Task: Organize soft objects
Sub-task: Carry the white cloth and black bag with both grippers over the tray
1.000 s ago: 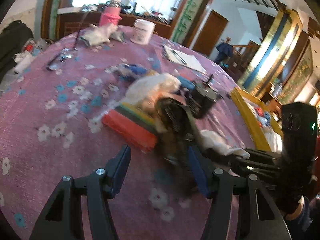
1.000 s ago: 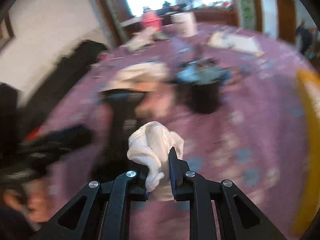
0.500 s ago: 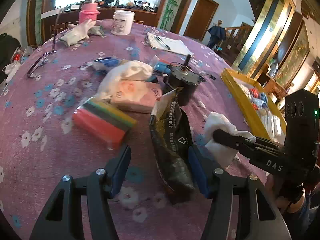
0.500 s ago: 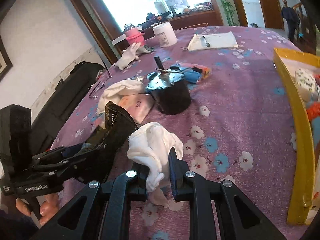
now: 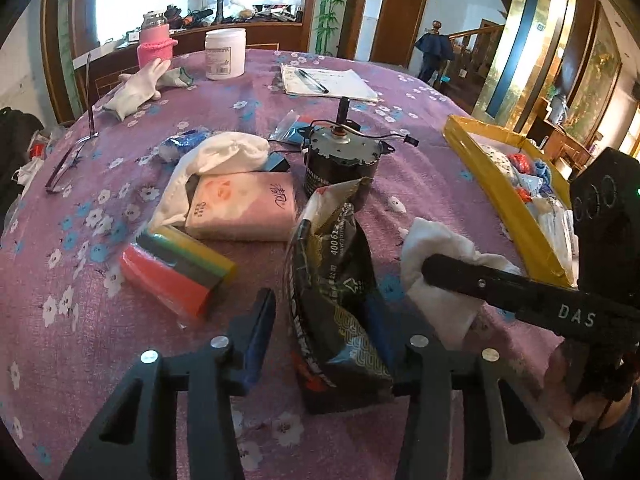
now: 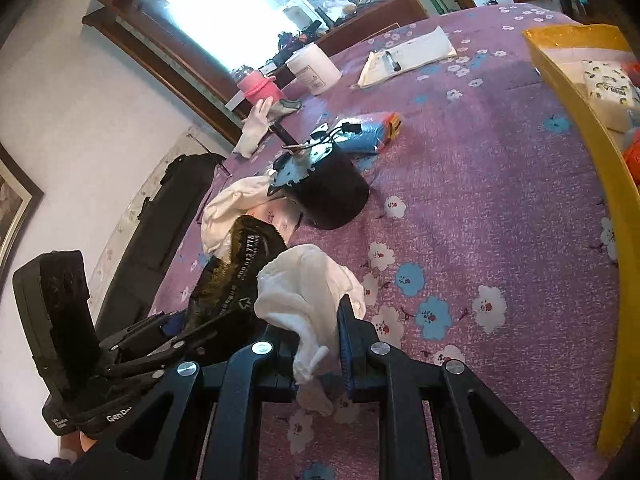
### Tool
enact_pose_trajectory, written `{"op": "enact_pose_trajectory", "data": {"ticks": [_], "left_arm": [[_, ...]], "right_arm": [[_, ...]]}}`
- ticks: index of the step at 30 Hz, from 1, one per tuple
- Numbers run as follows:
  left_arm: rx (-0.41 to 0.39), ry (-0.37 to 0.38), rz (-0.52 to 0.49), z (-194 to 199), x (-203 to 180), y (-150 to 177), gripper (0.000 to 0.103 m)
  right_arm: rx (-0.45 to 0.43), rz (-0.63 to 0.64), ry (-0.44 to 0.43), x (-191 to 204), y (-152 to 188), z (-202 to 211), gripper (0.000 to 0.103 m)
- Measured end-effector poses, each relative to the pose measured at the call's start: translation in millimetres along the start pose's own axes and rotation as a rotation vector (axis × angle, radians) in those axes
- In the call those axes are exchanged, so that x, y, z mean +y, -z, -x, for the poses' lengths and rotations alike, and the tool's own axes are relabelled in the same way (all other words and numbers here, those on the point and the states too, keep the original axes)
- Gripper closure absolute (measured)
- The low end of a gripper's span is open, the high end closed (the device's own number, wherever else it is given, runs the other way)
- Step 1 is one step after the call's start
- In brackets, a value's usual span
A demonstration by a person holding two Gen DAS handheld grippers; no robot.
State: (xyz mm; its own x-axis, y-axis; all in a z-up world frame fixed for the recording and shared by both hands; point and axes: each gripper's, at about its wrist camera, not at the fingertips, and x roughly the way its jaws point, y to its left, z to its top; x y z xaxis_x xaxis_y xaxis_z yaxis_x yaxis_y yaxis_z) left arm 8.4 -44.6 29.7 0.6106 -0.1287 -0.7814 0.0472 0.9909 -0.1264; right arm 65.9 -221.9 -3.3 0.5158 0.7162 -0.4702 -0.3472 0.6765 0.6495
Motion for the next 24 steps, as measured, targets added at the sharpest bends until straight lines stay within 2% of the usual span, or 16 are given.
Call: {"op": "enact_pose_trajectory", "data": {"ticks": [8, 10, 12, 19, 24], "left_arm": [[-0.005, 0.028, 0.021, -1, 8, 0, 0.053], [-0.015, 0.052, 0.013, 0, 7, 0, 0.066], [-0.022, 0.051, 0.002, 1, 5, 1, 0.071], [-0.052, 0.124, 0.037, 14, 13, 1, 0.077], [-0.072, 0.121, 0.030, 23, 10, -3, 0.077]], "right_arm": [[0.005, -0.007, -0.005, -2, 1, 0, 0.086], [0.003, -0.006, -0.003, -2, 1, -1, 0.086], [-0.001, -0.006, -0.004, -3, 1, 0, 0.086], [-0.023, 0.000, -0.005, -3, 2, 6, 0.085], [-0.034, 0.003, -0.002, -3, 1, 8, 0.086]]}}
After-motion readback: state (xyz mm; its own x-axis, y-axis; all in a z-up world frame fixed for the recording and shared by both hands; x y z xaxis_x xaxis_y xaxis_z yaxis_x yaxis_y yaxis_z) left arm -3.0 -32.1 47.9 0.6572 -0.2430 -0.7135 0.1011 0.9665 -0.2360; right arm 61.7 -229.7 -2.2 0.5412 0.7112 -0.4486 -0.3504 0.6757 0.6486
